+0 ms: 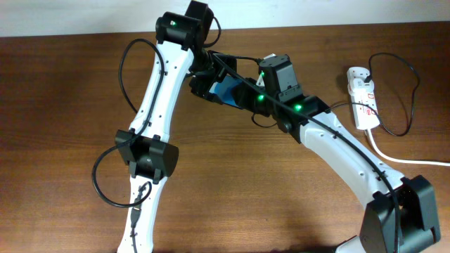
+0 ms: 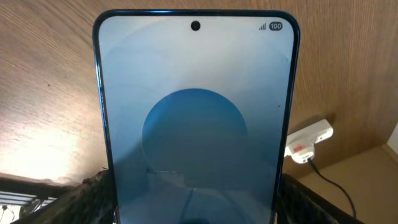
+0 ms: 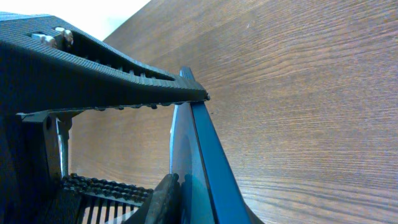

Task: Plug charger to phone and switch on socket

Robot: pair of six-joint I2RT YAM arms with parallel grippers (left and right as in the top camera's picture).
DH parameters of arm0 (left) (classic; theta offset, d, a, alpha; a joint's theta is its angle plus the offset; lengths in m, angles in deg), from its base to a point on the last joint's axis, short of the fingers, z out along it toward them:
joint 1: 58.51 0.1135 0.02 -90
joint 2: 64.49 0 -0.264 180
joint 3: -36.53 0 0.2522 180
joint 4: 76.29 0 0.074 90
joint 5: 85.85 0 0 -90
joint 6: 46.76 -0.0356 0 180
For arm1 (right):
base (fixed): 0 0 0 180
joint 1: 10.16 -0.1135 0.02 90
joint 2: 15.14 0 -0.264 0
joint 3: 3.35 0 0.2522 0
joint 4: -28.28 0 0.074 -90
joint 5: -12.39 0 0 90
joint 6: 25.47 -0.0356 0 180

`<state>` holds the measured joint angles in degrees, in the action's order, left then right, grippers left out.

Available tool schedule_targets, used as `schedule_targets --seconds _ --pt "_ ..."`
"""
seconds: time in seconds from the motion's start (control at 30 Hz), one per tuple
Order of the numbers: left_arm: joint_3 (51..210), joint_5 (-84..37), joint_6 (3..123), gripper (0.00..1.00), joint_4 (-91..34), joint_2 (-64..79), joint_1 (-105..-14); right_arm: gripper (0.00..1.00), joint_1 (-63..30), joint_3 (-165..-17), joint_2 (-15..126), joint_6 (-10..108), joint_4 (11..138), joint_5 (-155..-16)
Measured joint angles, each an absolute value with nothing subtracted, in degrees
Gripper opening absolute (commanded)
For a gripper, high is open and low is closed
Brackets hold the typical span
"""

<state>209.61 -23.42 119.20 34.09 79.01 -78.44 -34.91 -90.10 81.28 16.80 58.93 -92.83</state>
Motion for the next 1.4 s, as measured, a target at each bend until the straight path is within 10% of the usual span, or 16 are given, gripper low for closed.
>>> schedule_targets --seconds 0.4,0.73,0.87,1.4 --pt "209.6 -23.2 119.6 0.0 33.5 79.0 -78.4 0.04 -35.2 -90.4 81.6 12.7 57.9 -92.6" --pt "209.6 -23.2 119.8 0.41 33.5 79.0 -78.4 0.04 -34.7 -90.4 81.6 12.8 58.0 -93.1" --pt "209.6 -23.7 120.7 0.87 33.5 79.0 -78.4 0.04 -33.3 -90.4 81.6 13.8 58.3 -95.4" --pt "210.3 -29.5 109.9 0.99 26.1 79.0 -78.6 0.04 -22.4 -90.3 82.9 18.0 56.7 -104.6"
